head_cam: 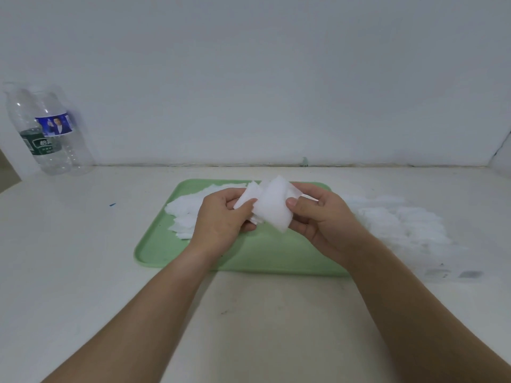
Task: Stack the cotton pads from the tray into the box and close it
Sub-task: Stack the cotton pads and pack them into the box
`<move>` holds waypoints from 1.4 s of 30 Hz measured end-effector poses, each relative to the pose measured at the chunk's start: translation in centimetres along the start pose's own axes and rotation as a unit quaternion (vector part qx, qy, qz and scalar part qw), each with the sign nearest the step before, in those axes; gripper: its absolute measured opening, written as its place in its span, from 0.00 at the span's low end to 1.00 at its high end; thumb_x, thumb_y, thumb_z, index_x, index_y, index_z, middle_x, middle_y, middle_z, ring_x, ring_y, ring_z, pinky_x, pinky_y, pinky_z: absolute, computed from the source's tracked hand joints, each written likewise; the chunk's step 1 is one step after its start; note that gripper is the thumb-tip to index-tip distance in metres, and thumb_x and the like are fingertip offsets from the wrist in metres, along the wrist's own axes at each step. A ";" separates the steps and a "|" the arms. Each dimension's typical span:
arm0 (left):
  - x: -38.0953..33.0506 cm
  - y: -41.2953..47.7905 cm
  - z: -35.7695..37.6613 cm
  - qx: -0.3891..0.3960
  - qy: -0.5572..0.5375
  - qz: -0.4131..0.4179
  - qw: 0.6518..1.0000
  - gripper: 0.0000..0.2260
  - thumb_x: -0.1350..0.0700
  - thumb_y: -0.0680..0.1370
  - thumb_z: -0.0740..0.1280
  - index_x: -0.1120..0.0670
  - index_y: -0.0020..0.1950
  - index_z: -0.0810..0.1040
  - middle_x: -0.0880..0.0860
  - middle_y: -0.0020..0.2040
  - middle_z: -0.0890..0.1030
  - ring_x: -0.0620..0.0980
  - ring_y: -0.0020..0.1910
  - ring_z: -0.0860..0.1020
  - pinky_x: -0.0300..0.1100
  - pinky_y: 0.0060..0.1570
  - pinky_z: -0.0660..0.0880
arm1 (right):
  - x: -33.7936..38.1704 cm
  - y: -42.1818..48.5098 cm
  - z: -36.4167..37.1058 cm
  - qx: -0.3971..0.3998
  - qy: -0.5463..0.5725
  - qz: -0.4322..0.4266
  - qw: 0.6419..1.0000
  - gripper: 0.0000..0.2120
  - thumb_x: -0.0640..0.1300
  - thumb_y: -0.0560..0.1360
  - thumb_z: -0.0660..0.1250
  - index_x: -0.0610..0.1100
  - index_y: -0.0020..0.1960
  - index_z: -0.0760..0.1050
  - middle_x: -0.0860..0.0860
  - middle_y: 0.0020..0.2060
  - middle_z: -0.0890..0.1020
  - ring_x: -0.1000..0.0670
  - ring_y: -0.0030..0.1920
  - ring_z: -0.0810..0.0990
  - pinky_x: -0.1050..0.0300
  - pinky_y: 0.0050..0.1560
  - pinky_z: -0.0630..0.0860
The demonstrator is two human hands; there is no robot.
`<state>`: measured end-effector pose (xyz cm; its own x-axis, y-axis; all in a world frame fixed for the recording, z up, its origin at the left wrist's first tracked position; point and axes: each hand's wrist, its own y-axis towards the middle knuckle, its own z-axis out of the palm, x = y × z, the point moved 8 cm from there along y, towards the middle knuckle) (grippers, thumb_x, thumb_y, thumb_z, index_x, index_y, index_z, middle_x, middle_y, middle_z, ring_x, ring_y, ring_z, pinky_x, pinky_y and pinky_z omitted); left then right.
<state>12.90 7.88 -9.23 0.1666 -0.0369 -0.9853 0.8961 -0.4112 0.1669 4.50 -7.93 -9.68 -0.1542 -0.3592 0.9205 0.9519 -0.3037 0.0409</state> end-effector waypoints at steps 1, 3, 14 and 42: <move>0.0 -0.1 0.4 0.020 0.001 -0.003 1.000 0.08 0.63 0.78 0.71 0.56 0.55 0.84 0.57 0.44 0.87 0.47 0.40 0.84 0.36 0.37 0.80 | 0.1 0.0 0.1 0.000 0.001 -0.005 1.000 0.15 0.31 0.76 0.67 0.36 0.63 0.76 0.39 0.54 0.84 0.42 0.53 0.84 0.51 0.51 0.83; -0.1 -0.4 1.2 0.053 0.006 -0.005 0.999 0.10 0.64 0.78 0.70 0.55 0.58 0.84 0.55 0.47 0.87 0.46 0.44 0.85 0.37 0.39 0.80 | 0.1 -0.1 0.0 -0.011 -0.008 -0.008 1.000 0.15 0.31 0.76 0.68 0.35 0.62 0.75 0.39 0.53 0.85 0.43 0.51 0.85 0.52 0.49 0.83; -0.4 -0.9 2.3 0.120 0.017 -0.004 0.993 0.11 0.64 0.82 0.65 0.54 0.59 0.84 0.48 0.46 0.87 0.45 0.45 0.85 0.39 0.43 0.81 | 0.9 -0.6 -1.1 -0.092 -0.133 -0.036 0.986 0.13 0.31 0.71 0.75 0.37 0.54 0.78 0.40 0.41 0.85 0.43 0.43 0.86 0.51 0.44 0.84; -0.5 1.0 -4.6 -0.157 -0.074 0.041 0.984 0.04 0.60 0.77 0.73 0.54 0.51 0.82 0.55 0.46 0.85 0.55 0.47 0.84 0.40 0.38 0.81 | 3.5 8.6 -1.6 -0.102 -0.663 -0.037 0.741 0.13 0.41 0.77 0.66 0.49 0.60 0.79 0.53 0.57 0.81 0.49 0.59 0.79 0.53 0.60 0.75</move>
<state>15.59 11.68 -8.44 0.2022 -0.1997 -0.9587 0.9690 -0.1012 0.2255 11.74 -13.24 -6.80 0.3206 0.8068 0.4964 0.8732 -0.4548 0.1752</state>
